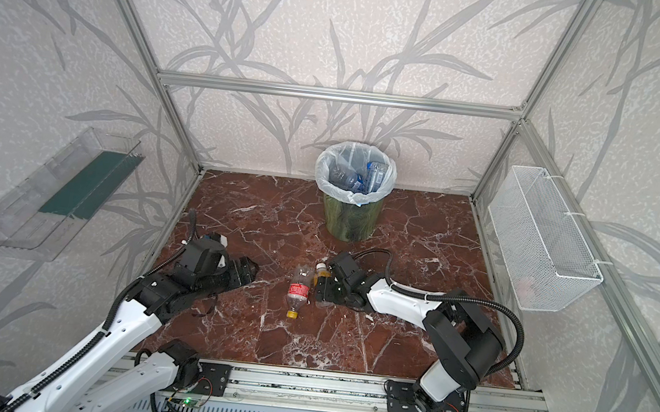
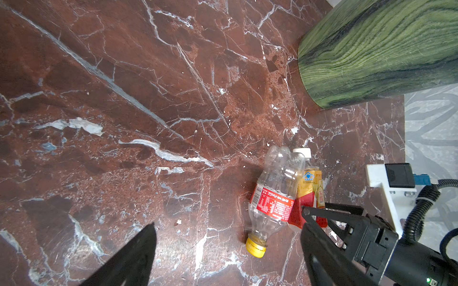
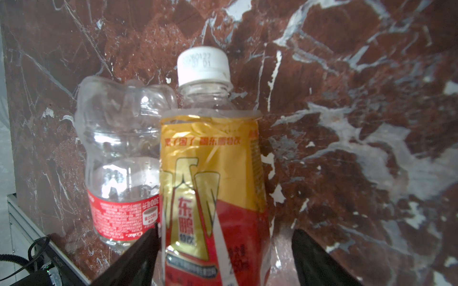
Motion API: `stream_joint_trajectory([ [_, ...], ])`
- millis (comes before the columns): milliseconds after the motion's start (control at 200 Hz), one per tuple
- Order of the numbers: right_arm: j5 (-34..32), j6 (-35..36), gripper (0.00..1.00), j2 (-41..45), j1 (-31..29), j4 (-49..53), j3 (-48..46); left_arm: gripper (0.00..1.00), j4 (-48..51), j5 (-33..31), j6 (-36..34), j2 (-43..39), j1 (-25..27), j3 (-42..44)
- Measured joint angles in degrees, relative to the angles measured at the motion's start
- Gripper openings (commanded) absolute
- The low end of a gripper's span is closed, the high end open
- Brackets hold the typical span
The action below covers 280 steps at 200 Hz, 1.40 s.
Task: Throw the plastic bottles in the bin
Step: 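Reach the right gripper over the yellow-labelled white-capped bottle, then close the right gripper on the yellow-labelled bottle and lift it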
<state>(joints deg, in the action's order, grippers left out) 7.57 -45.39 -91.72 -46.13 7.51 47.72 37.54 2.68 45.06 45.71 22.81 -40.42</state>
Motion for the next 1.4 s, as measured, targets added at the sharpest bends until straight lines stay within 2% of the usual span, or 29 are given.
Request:
stream_joint_trajectory([
  [220,0.0,-0.11,0.74,0.0,0.0,-0.07,0.0,0.91,0.13,0.0,0.07,-0.5,0.0,0.39],
  [595,-0.46,-0.26,0.71,-0.13,0.0,0.11,0.0,0.91,0.15,0.0,0.17,-0.66,0.0,0.9],
  [995,-1.29,-0.24,0.63,0.44,0.0,-0.26,-0.9,0.91,0.11,0.0,0.22,-0.66,0.0,1.62],
  [1400,-4.66,-0.26,0.61,9.42,0.0,5.11,-6.86,0.91,-0.63,0.0,0.22,-0.2,0.0,2.29],
])
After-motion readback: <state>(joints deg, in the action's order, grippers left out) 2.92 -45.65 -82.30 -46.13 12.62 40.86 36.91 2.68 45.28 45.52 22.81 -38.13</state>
